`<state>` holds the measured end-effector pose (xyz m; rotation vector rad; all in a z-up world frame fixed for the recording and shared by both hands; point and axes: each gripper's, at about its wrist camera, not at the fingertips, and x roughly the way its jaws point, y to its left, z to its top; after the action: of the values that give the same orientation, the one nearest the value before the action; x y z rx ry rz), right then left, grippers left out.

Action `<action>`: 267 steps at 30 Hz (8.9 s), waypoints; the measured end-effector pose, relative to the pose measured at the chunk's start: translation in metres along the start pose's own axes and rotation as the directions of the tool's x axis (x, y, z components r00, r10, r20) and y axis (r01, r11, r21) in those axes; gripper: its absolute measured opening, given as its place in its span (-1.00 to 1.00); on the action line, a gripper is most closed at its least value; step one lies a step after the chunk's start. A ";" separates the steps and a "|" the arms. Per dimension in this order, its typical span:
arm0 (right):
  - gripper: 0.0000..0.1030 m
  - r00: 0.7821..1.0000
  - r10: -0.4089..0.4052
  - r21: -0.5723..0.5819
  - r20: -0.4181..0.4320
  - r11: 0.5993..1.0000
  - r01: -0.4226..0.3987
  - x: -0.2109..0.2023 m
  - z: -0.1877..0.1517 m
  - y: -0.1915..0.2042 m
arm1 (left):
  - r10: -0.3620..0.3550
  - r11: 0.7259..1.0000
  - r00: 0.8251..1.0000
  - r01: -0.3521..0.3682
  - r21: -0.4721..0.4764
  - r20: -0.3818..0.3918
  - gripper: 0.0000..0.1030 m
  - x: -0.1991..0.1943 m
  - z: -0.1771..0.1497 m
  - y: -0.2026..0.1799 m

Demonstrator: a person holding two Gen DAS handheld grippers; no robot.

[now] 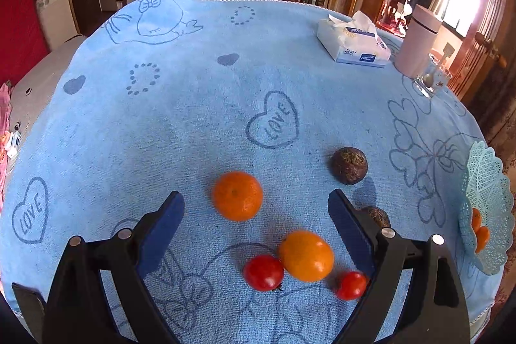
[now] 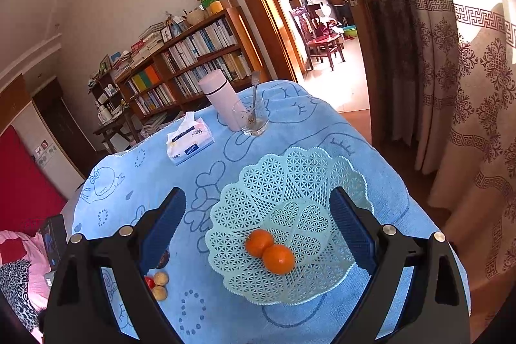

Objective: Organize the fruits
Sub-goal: 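Move the left gripper back to the fruit and grasp an orange, then grasp a tan round fruit with the right gripper while the left gripper holds its orange, then lower the tan fruit into the basket and open the right gripper while the left gripper holds its orange, then lower the held orange into the basket and open the left gripper, then move the left gripper back to the fruit and grasp a yellow-orange fruit, then grasp a red tomato with the right gripper while the left gripper holds its fruit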

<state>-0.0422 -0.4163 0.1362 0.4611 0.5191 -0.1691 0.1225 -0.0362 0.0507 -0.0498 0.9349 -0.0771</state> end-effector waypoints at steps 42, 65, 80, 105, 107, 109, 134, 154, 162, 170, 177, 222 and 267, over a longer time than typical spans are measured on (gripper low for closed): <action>0.79 0.893 0.167 -0.256 -0.419 0.922 -0.292 0.089 -0.127 0.126 | -0.091 0.993 0.982 0.102 -0.060 0.166 -0.24 -0.051 -0.025 0.022; -0.49 0.880 0.066 -0.393 -0.470 0.877 -0.275 0.121 -0.163 0.164 | -0.125 0.988 0.977 0.139 -0.073 0.172 -0.24 -0.059 -0.042 0.041; -0.49 0.946 0.094 -0.262 -0.309 0.948 -0.180 0.075 -0.090 0.107 | -0.158 0.986 0.974 0.165 -0.032 0.161 -0.24 -0.065 -0.052 0.027; 0.31 0.990 0.013 0.002 -0.142 1.000 -0.013 0.030 -0.026 0.005 | -0.230 0.972 0.962 0.221 0.078 0.146 -0.24 -0.081 -0.055 -0.024; 0.32 0.991 0.015 -0.001 -0.135 1.000 -0.015 0.029 -0.025 0.005 | -0.241 0.969 0.960 0.228 0.099 0.142 -0.24 -0.082 -0.054 -0.033; 0.32 0.992 0.017 -0.001 -0.128 1.000 -0.017 0.028 -0.023 0.005 | -0.251 0.964 0.959 0.236 0.120 0.133 -0.24 -0.082 -0.053 -0.043; 0.50 0.999 0.005 0.109 0.038 0.994 -0.009 -0.006 0.024 -0.041 | -0.451 0.820 0.890 0.444 0.362 -0.069 -0.24 -0.069 -0.054 -0.208; 0.67 0.999 0.001 0.103 0.039 0.995 -0.004 -0.008 0.021 -0.035 | -0.378 0.906 0.924 0.356 0.228 0.060 0.49 -0.069 -0.029 -0.159; 0.69 1.000 0.007 0.080 0.015 0.997 -0.009 -0.001 0.015 -0.027 | -0.337 0.936 0.935 0.320 0.147 0.114 0.53 -0.078 -0.017 -0.108; 0.69 1.000 0.015 0.071 -0.001 0.997 -0.015 0.003 0.012 -0.021 | -0.279 0.959 0.953 0.270 0.081 0.122 0.54 -0.077 -0.019 -0.061; 0.69 1.000 0.019 0.054 -0.016 0.998 -0.018 0.007 0.006 -0.014 | -0.209 0.978 0.972 0.205 0.046 0.112 0.54 -0.065 -0.030 -0.035; 0.69 0.996 0.022 0.021 -0.088 1.000 -0.020 0.027 -0.006 -0.004 | -0.099 0.958 0.994 0.109 0.266 -0.049 -0.03 0.003 -0.055 -0.040; 0.06 0.755 0.274 -0.099 -0.595 0.908 -0.408 0.136 -0.142 0.170 | -0.255 0.967 0.945 0.249 0.054 0.203 -0.17 -0.106 -0.042 0.025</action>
<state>0.0577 -0.2051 0.0216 0.3727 1.0228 0.4035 0.0276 -0.0028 0.1089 -0.1492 0.7128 -0.3165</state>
